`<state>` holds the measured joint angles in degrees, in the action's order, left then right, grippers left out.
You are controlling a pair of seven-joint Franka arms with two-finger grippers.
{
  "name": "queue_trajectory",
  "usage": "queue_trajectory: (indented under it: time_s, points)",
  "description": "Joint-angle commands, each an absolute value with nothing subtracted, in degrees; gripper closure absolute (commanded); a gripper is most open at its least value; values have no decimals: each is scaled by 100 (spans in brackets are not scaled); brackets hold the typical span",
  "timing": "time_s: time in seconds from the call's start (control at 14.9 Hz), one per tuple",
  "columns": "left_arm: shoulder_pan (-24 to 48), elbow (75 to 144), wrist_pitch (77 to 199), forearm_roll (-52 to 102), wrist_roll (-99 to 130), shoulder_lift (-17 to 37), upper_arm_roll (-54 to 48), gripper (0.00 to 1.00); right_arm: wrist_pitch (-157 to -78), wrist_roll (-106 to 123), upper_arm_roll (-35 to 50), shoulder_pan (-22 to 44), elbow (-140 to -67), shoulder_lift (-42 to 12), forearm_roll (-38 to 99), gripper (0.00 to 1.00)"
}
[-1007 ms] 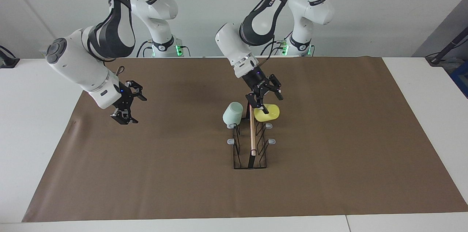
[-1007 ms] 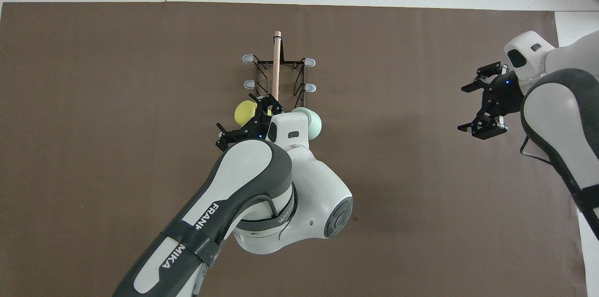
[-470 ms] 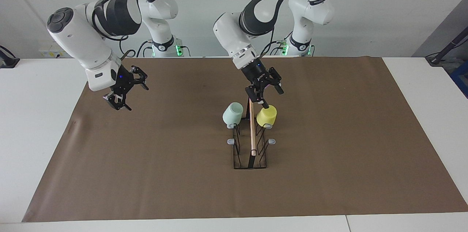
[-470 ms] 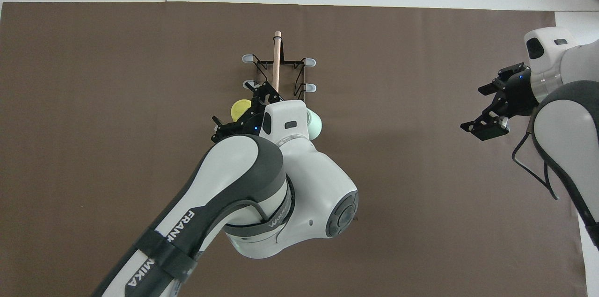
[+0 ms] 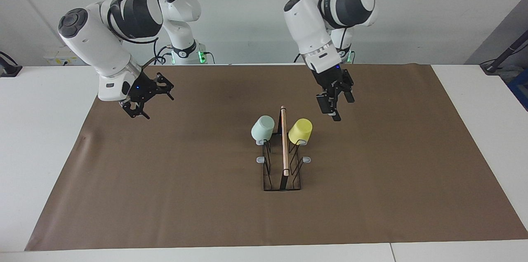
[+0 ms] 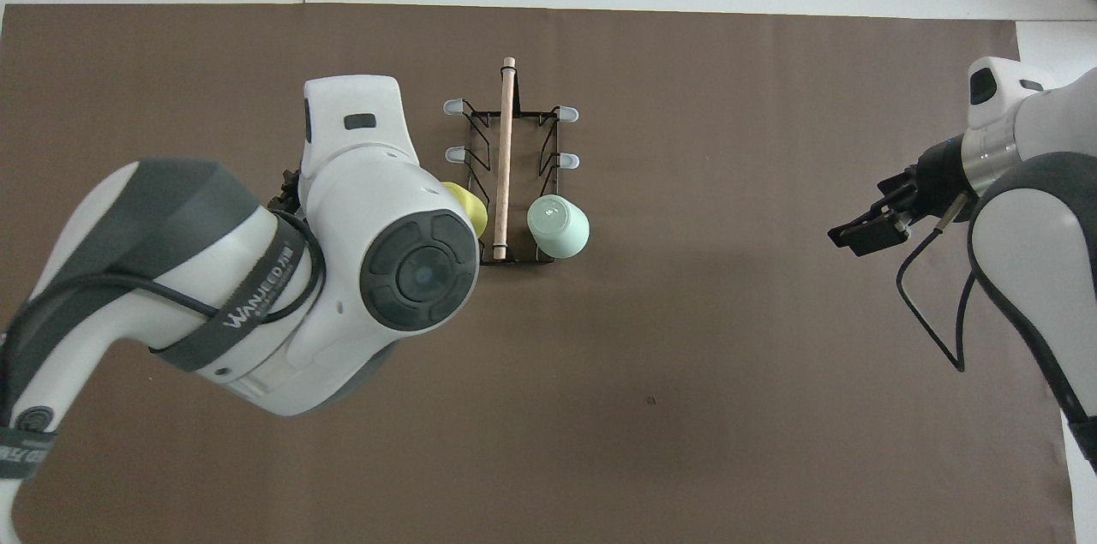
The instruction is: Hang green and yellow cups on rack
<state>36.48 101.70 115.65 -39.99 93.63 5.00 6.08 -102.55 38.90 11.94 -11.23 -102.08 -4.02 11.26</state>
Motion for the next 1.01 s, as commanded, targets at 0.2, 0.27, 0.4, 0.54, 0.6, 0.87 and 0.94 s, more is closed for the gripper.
queue_trajectory:
  time_s: [0.2, 0.27, 0.4, 0.54, 0.6, 0.87, 0.94]
  points:
    - [2393, 10353, 12497, -2420, 7404, 360, 554, 0, -10424, 3305, 1230, -1239, -10257, -299, 967, 0]
    - [2217, 10406, 12594, -2130, 7044, 352, 554, 0, -10424, 3209, 1222, -1239, -10213, -308, 949, 0]
    - [1821, 10485, 12796, -1541, 6297, 352, 545, 0, -10424, 2701, 1230, -1248, -10038, -325, 687, 0]
    - [1470, 10485, 12823, -952, 5384, 352, 554, 0, -10380, 2112, 1248, -1143, -9906, -316, 423, 0]
    - [1294, 10494, 12806, -714, 4883, 343, 554, 0, -10319, 1848, 1265, -1125, -9818, -316, 335, 0]
    - [748, 10547, 12753, -63, 3650, 273, 554, 0, -10116, 1529, 1056, -704, -9633, -343, 193, 0]
    - [625, 10590, 12744, 34, 3369, 238, 554, 0, -10090, 1529, 872, -547, -9633, -343, 193, 0]
